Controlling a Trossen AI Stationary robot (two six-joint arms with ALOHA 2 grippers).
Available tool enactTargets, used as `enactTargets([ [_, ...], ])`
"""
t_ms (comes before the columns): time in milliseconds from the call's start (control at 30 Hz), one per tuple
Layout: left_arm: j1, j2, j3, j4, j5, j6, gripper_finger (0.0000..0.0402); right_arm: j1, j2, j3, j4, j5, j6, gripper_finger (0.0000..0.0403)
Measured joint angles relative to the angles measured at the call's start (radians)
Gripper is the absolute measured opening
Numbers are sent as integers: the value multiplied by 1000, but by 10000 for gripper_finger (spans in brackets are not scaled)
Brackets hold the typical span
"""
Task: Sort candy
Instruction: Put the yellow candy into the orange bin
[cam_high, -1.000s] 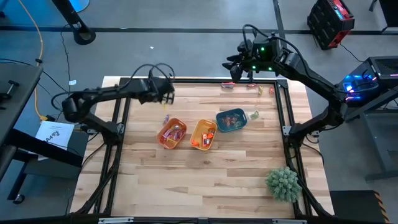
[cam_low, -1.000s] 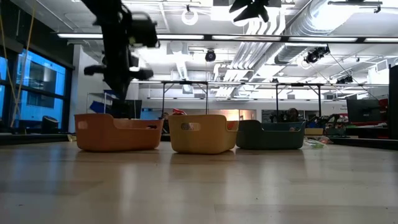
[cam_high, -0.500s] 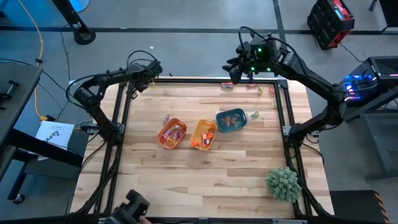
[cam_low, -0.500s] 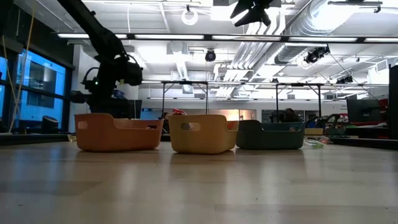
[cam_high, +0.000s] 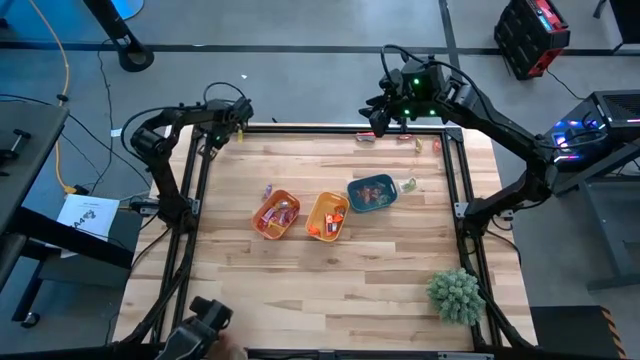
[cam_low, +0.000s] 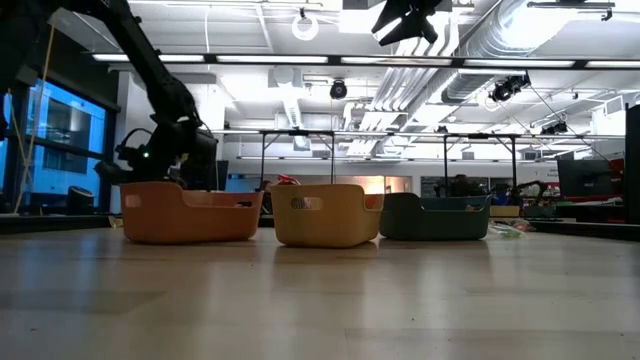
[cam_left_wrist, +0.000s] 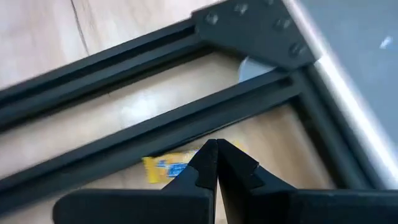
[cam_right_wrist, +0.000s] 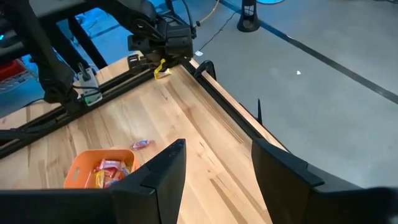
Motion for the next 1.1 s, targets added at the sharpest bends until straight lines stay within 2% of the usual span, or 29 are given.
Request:
enactTargets([
  [100,1,7,6,0,-4,-48,0,-2,0,0,0,0,3,178],
  [233,-1,5,1,-1,10,-18,0,-2,0,0,-4,0,9,178],
  [567,-65,5,-33,20,153,-28,0,-1,0,0,-35,0,10,178],
  [767,-216,5,-33,-4,185,-24,0,-1,0,0,-44,0,-2,178],
  [1100,-592,6,-34,-59,138,100,0,-1,0,0,-44,1,-62,178],
])
